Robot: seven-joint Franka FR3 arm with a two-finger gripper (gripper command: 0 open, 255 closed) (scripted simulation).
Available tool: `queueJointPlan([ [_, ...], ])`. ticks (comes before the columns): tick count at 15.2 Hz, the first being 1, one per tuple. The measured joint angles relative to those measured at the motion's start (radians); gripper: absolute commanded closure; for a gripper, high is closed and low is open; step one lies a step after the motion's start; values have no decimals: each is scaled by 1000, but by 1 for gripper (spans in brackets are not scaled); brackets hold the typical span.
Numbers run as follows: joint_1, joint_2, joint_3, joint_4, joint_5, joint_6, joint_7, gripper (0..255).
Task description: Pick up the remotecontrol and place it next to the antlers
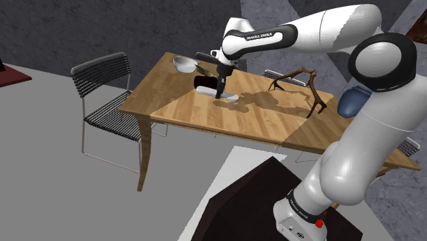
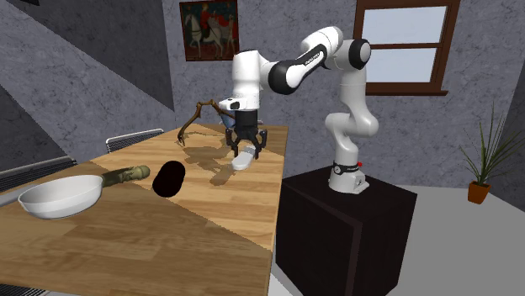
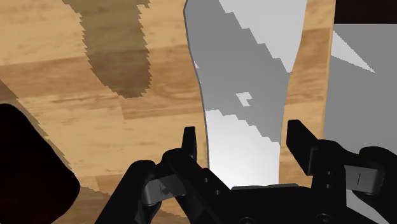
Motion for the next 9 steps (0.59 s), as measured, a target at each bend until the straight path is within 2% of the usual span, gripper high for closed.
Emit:
queueJointPlan([
  [9, -1, -27, -2, 85, -6, -111, -2, 255],
])
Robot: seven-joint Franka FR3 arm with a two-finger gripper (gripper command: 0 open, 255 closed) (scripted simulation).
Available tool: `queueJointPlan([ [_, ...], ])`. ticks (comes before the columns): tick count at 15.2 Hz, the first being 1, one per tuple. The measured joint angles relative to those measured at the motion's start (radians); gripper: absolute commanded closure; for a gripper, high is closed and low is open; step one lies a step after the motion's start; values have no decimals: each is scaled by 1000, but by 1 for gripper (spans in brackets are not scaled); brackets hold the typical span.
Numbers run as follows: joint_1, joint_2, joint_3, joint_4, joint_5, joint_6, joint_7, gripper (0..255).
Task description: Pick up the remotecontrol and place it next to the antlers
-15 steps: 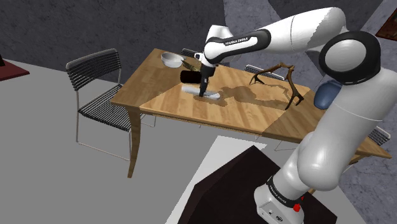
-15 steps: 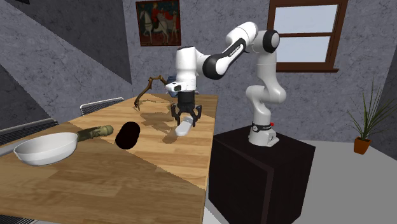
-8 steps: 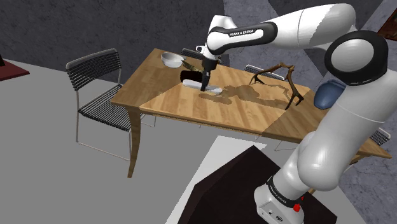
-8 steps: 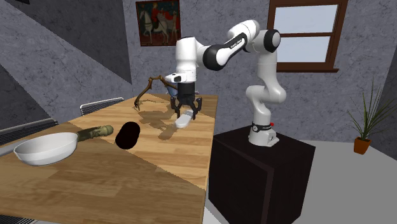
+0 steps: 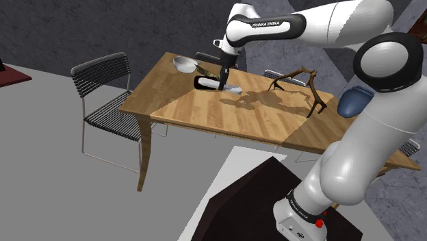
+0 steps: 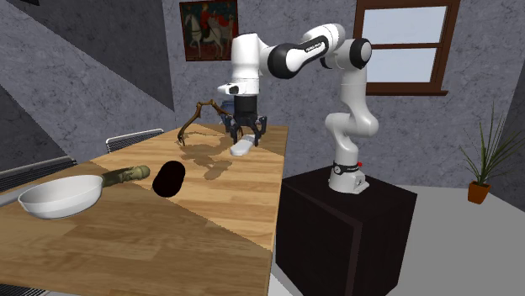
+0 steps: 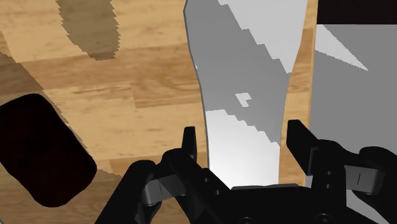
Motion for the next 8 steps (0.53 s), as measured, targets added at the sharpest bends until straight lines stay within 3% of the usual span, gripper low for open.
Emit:
queueJointPlan([
  [8, 1, -7, 1, 98, -1, -105, 2, 255],
])
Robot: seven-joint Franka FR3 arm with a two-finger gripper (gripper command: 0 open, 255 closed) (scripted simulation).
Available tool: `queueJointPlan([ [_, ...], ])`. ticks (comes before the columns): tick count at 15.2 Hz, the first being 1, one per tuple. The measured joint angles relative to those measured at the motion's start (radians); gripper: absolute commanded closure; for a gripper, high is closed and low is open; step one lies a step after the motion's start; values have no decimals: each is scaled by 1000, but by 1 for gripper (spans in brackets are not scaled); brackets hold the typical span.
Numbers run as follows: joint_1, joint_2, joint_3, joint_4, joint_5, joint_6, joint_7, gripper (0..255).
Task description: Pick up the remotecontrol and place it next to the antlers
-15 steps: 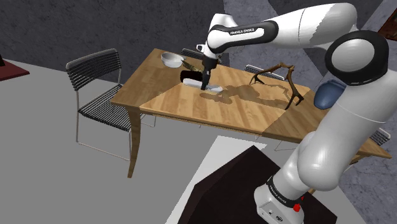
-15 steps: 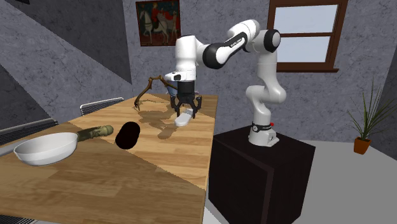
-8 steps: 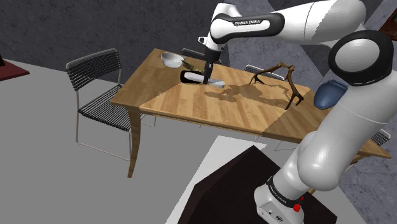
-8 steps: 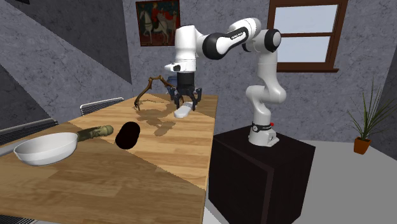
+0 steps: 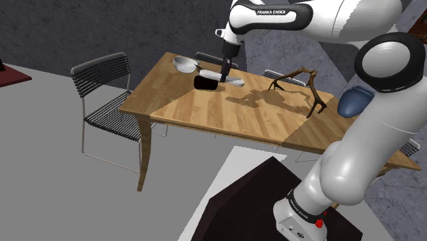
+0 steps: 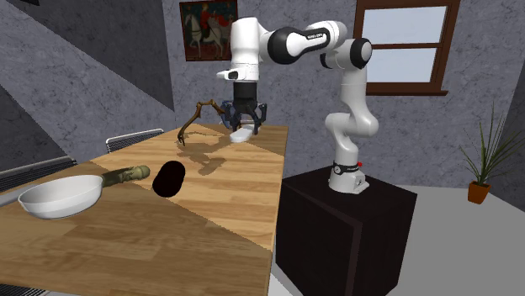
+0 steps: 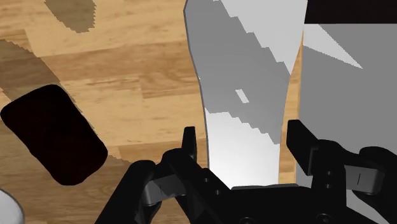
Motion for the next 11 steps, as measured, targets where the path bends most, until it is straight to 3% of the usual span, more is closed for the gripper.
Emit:
queueJointPlan([
  [11, -1, 0, -1, 151, 1, -151, -3, 255],
])
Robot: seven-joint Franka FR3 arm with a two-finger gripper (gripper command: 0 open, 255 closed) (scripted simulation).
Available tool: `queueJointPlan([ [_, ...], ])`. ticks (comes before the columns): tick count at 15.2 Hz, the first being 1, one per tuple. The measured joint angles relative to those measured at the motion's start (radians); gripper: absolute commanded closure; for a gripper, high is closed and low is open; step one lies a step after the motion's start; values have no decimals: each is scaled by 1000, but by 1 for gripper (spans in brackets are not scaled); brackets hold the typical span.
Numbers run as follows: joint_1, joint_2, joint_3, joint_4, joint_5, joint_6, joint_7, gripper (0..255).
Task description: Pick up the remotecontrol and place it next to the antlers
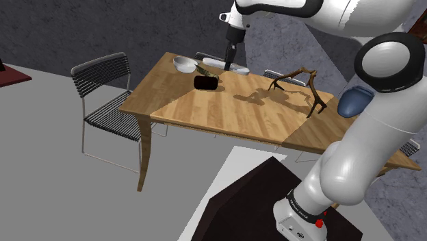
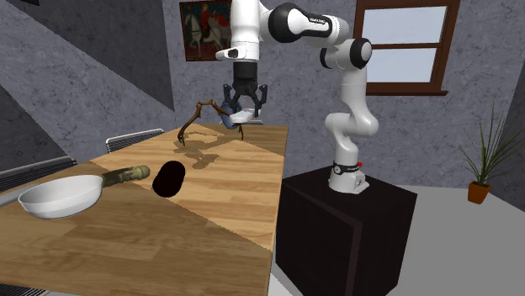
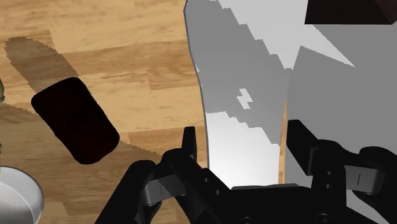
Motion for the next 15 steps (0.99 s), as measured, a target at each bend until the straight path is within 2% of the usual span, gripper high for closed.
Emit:
queueJointPlan([
  [15, -9, 72, -5, 299, 15, -229, -12, 255],
])
